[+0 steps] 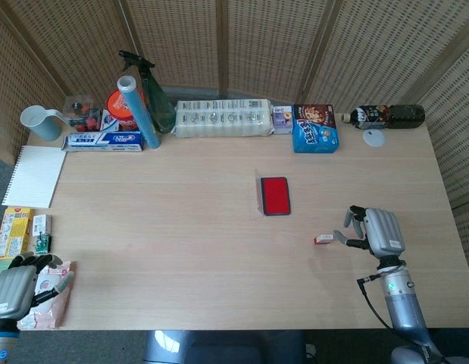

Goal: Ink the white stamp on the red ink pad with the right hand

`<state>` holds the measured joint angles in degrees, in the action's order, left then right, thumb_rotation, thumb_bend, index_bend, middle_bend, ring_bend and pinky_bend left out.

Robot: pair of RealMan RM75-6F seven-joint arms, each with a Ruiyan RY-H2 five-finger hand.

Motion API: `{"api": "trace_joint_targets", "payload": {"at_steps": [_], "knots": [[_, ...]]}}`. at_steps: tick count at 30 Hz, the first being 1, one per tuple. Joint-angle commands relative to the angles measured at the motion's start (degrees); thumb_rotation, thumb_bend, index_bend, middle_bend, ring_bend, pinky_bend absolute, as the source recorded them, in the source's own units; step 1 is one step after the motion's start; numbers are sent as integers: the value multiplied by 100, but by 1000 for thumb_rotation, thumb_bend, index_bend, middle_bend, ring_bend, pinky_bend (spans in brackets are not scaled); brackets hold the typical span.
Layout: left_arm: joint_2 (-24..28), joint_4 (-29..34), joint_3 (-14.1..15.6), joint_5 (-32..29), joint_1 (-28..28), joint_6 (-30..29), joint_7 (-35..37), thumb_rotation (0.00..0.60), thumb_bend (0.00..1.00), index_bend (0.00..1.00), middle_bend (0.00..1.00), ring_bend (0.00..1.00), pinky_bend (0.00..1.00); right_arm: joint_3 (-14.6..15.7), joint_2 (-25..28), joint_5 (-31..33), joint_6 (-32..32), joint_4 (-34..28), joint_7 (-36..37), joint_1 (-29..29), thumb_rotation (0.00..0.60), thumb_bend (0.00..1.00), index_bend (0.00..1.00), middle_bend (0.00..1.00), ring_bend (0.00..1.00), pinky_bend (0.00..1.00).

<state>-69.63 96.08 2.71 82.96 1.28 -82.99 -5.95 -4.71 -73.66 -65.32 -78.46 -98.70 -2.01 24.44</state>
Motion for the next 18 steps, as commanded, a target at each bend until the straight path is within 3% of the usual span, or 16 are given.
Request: {"api": "trace_joint_targets", "payload": {"at_steps": [1,8,18], "knots": [[-19,-8,44,44,-58,-58,30,37,161,378,436,350,174,126,-138,-190,-293,97,-44,-276,523,269,630,850,936,1000],[-15,-37,125,159,-186,-202,56,36,161,378,436,351,175,227,-192,-448,-675,209,-61,-691,521,269,632,849,925,1000],[-16,28,129,326,-233,-306,24,37,161,378,436,351,174,251,-59,-619,-664,246,-1,-996,523,269,636,847,922,1000]]}}
